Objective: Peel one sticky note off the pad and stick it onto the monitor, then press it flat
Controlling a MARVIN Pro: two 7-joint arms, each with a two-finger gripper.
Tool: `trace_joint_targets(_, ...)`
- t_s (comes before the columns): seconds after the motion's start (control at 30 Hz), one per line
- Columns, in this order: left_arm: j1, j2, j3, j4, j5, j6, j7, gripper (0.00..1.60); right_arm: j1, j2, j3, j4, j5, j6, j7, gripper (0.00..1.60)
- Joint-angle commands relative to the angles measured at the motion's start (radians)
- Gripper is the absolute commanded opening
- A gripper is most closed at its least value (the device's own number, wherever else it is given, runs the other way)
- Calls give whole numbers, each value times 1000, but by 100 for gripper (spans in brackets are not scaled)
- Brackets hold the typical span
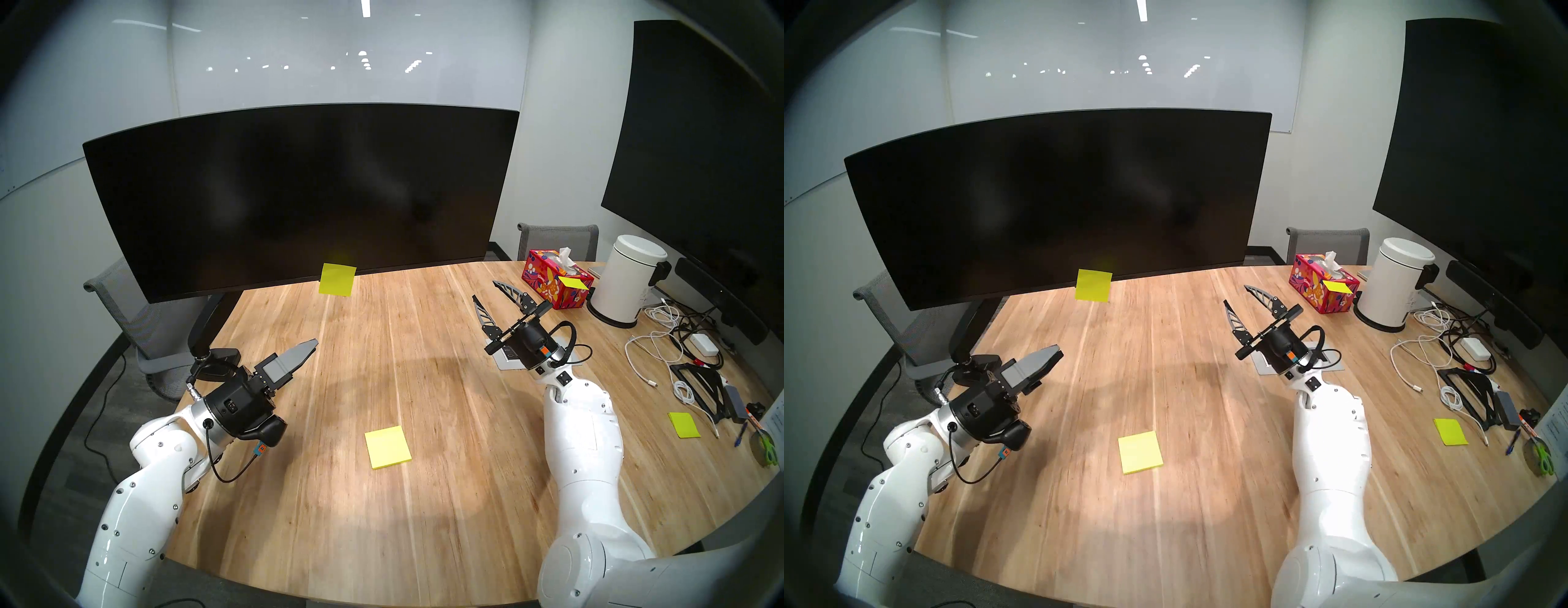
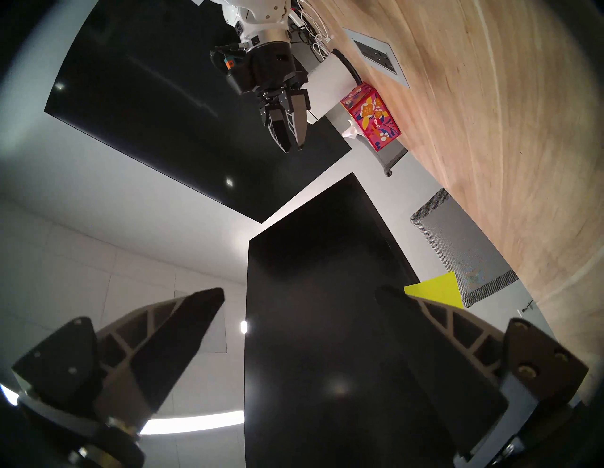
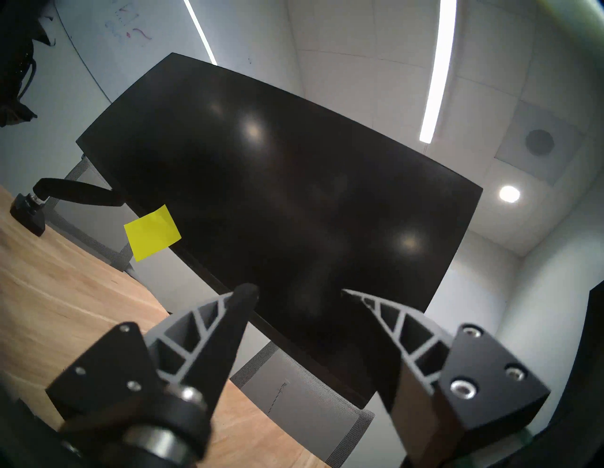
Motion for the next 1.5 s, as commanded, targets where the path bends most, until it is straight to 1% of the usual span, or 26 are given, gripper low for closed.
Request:
trace_joint_targets(0.0, 16, -14, -11, -49, -5, 12, -14, 160, -79, 12, -35, -124, 93, 17, 55, 116)
trace_joint_targets(0.07, 20, -16, -13, -54, -6, 14, -21, 160, -88, 20, -45, -130, 113, 21, 57, 116)
trace_joint_targets(0.1, 23, -18, -15, -58, -6, 15, -27, 160, -108, 23, -52, -161, 126, 35, 59, 116)
trace_joint_targets(0.17, 27, -21, -17, -65, -7, 16, -35, 160, -129, 32, -64, -190, 148, 54, 65, 116)
trace_joint_targets(0.27, 33, -24, -20, -72, -8, 17, -46, 160, -148, 47, -77, -214, 182, 80, 78, 116)
trace_joint_targets(0.33, 37, -27, -22, -79, -9, 18, -55, 160, -172, 56, -85, -254, 210, 116, 97, 116)
trace_joint_targets(0.37, 38, -27, -22, -80, -9, 18, -57, 160, -175, 59, -87, -257, 218, 122, 102, 116)
trace_joint_targets(0.53, 45, -31, -26, -92, -12, 18, -73, 160, -216, 76, -91, -330, 274, 208, 148, 116)
trace_joint_targets(0.57, 46, -32, -26, -93, -12, 18, -75, 160, -218, 84, -96, -335, 282, 218, 162, 160)
trace_joint_targets(0.67, 57, -28, -29, -102, -16, 14, -70, 160, -243, 86, -94, -380, 298, 274, 179, 160)
trace_joint_targets(0.73, 66, -33, -34, -113, -21, 18, -67, 160, -260, 83, -88, -412, 296, 305, 182, 160)
trace_joint_targets(0.9, 79, -32, -42, -127, -23, 16, -68, 160, -275, 86, -79, -437, 301, 345, 194, 160)
trace_joint_targets(1.03, 83, -28, -40, -128, -8, 22, -67, 160, -284, 82, -73, -447, 303, 357, 199, 160)
trace_joint_targets(1.33, 92, -32, -39, -138, -11, 22, -67, 160, -295, 75, -61, -451, 315, 363, 216, 160)
trace_joint_targets(1.47, 93, -34, -41, -140, -12, 23, -67, 160, -297, 72, -56, -453, 354, 370, 230, 160)
